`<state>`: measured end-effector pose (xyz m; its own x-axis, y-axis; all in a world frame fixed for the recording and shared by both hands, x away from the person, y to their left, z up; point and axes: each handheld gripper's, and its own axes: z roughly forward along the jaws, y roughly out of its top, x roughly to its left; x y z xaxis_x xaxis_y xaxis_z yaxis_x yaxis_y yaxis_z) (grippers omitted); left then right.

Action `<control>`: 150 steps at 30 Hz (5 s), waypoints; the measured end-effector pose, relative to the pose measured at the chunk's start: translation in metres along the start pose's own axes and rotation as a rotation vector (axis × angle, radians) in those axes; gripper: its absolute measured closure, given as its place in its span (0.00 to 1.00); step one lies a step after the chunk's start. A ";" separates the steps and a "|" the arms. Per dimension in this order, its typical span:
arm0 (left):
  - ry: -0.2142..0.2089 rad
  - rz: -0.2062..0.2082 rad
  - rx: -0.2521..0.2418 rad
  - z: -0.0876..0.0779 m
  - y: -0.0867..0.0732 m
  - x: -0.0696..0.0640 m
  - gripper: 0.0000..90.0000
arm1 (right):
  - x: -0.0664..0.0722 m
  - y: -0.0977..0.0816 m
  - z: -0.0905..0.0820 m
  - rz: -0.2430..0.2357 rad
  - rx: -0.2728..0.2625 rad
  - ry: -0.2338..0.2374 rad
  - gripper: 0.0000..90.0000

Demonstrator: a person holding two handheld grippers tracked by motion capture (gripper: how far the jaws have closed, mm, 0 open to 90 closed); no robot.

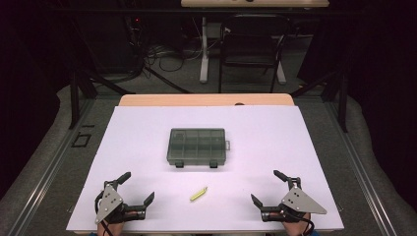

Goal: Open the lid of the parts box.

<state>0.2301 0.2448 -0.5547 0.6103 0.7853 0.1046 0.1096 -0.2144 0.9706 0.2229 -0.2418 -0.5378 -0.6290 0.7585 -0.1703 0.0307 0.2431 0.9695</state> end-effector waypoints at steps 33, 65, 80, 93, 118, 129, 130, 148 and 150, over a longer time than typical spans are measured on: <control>-0.091 -0.006 0.075 0.032 0.011 0.008 0.00 | -0.007 0.012 0.061 0.051 0.139 0.103 0.00; -0.179 -0.038 0.186 0.105 0.038 0.047 0.00 | -0.036 0.032 0.133 0.126 0.269 0.199 0.00; -0.262 -0.019 0.293 0.134 0.038 0.052 0.00 | -0.039 0.032 0.161 0.131 0.384 0.276 0.05; -0.258 -0.002 0.329 0.138 0.026 0.058 0.09 | -0.032 0.027 0.178 0.069 0.459 0.299 0.23; -0.334 -0.009 0.356 0.140 0.018 0.060 0.34 | -0.029 0.018 0.179 0.066 0.465 0.285 0.42; -0.344 0.011 0.360 0.139 0.015 0.063 0.44 | -0.030 0.016 0.179 0.059 0.471 0.286 0.47; -0.347 0.011 0.361 0.139 0.015 0.063 0.44 | -0.030 0.016 0.179 0.059 0.471 0.286 0.47; -0.323 0.041 0.371 0.139 0.014 0.061 0.47 | -0.029 0.014 0.180 0.055 0.483 0.280 0.46; -0.315 0.048 0.382 0.140 0.015 0.060 0.41 | -0.028 0.014 0.181 0.062 0.484 0.280 0.44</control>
<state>0.3781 0.2077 -0.5646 0.8224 0.5686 0.0191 0.3197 -0.4895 0.8113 0.3821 -0.1501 -0.5517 -0.7948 0.6069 0.0020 0.3858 0.5027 0.7736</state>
